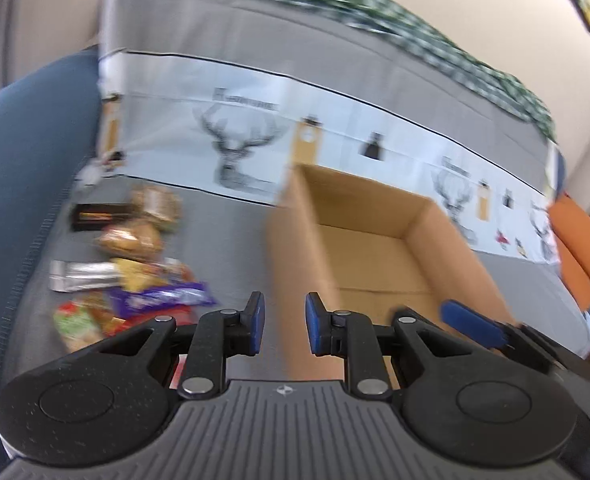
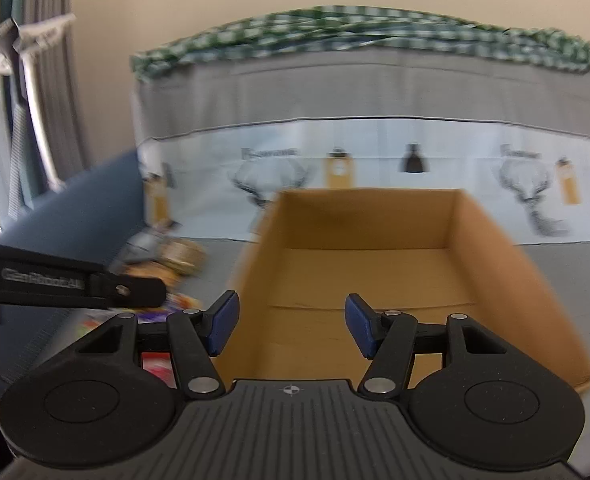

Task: Organize snacks
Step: 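Lower the left gripper onto the green-labelled peanut bar while the right gripper lowers onto the red wafer pack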

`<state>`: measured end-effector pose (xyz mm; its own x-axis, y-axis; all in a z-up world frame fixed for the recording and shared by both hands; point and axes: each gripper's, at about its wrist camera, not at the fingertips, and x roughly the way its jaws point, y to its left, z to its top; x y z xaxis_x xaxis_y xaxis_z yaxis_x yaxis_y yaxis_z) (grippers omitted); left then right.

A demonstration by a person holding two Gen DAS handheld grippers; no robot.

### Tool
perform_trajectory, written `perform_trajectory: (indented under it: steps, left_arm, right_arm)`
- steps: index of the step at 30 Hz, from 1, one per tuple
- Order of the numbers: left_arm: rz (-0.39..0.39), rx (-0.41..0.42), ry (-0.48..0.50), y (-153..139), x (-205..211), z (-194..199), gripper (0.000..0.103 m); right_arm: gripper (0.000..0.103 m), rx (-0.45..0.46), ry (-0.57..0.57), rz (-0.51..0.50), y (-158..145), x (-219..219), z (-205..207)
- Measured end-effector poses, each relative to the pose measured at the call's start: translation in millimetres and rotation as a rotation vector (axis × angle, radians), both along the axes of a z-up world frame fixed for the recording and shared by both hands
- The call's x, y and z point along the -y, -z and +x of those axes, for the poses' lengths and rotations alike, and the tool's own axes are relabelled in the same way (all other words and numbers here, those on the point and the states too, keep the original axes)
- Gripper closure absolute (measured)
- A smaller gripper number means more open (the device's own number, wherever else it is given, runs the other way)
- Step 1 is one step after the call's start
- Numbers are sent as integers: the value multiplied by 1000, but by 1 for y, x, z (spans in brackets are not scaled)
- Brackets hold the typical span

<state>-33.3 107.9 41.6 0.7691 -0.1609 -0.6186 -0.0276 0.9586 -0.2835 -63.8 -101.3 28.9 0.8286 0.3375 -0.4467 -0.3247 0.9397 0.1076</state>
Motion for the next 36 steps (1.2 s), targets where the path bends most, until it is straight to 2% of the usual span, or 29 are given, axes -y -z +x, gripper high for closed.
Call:
perform_trajectory:
  steps: [2, 4, 6, 8, 10, 14, 17, 19, 20, 21, 23, 29, 32, 35, 36]
  left_arm:
    - [-3, -12, -52, 7, -25, 6, 80]
    - [9, -57, -118, 21, -46, 10, 80]
    - [-59, -120, -174, 35, -65, 13, 79]
    - [-133, -152, -208, 43, -80, 15, 78]
    - [-155, -189, -253, 51, -92, 16, 75]
    - [-177, -223, -316, 70, -107, 16, 61]
    - [-172, -246, -366, 83, -116, 18, 57]
    - [-176, -253, -399, 89, -122, 20, 49]
    - [-180, -256, -409, 91, -124, 20, 40]
    - [-181, -264, -413, 93, -124, 21, 35]
    - [-160, -282, -408, 96, -122, 24, 33]
    - [-94, -327, -382, 104, -115, 30, 31]
    - [-65, -367, -361, 112, -111, 34, 31]
    - [-57, -379, -351, 115, -109, 35, 31]
    - [-55, -377, -348, 115, -109, 34, 33]
  right_arm:
    - [42, 58, -83, -14, 5, -19, -9]
    - [42, 30, -165, -25, 20, -37, -11]
    - [42, -15, -239, -24, 31, -55, -11]
    - [42, -8, -302, -38, 37, -71, -13]
    - [42, -30, -335, -48, 48, -83, -10]
    - [44, -93, -341, -78, 75, -101, 2]
    - [43, -117, -346, -110, 86, -111, 10]
    - [41, -114, -354, -148, 93, -118, 13]
    - [40, -121, -351, -162, 97, -121, 15]
    - [38, -137, -351, -163, 101, -123, 20]
    - [32, -180, -352, -168, 109, -127, 24]
    - [28, -262, -350, -239, 128, -140, 33]
    - [29, -265, -355, -265, 132, -142, 30]
    - [37, -259, -367, -265, 132, -141, 28]
    - [46, -252, -374, -267, 132, -140, 26]
